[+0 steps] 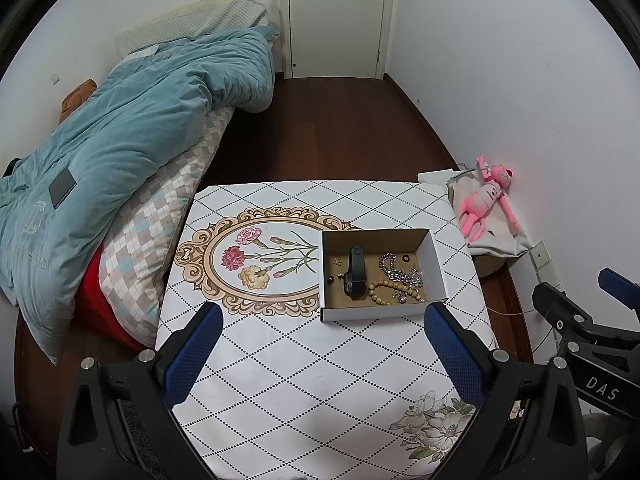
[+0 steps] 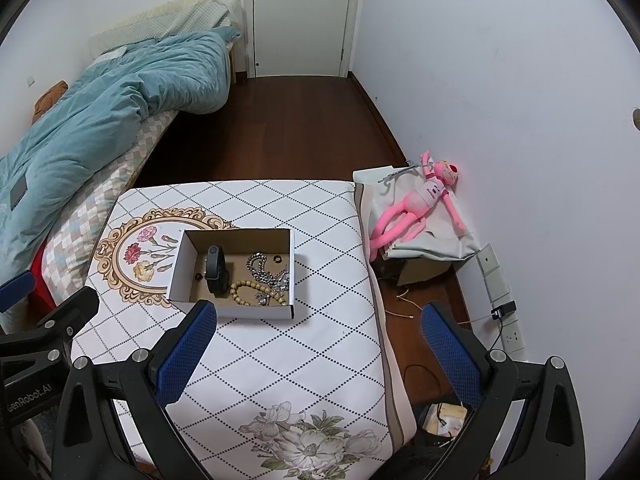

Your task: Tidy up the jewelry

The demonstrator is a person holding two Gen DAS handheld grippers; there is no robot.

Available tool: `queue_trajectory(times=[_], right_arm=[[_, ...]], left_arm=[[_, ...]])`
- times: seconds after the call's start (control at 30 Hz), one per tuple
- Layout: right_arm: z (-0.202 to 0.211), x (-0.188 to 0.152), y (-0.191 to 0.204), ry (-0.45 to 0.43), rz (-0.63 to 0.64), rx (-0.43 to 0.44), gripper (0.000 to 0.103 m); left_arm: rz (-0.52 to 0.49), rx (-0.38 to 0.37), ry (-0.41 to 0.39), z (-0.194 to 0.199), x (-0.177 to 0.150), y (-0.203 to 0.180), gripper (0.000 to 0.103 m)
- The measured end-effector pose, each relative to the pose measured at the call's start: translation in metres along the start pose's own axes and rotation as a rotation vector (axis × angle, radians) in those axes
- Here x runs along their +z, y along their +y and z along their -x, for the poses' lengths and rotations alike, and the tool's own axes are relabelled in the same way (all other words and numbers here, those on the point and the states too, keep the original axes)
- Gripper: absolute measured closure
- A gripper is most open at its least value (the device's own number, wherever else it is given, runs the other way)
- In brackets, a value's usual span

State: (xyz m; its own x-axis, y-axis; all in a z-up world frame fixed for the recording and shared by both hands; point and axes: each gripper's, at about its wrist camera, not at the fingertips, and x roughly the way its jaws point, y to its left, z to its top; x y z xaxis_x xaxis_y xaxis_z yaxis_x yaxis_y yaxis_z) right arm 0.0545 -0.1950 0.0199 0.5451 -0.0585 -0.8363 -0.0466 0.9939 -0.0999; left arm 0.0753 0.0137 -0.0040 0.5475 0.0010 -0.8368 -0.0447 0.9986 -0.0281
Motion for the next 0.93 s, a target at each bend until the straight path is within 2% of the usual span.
queue_trajectory(times=[0.93], right_arm=[[-0.0065, -0.002, -0.0019, 0.014, 0.0, -0.007, 0.0]], left_arm=[[0.0, -0.012, 0.01, -0.0065, -0.0021, -0.0034, 0.0]])
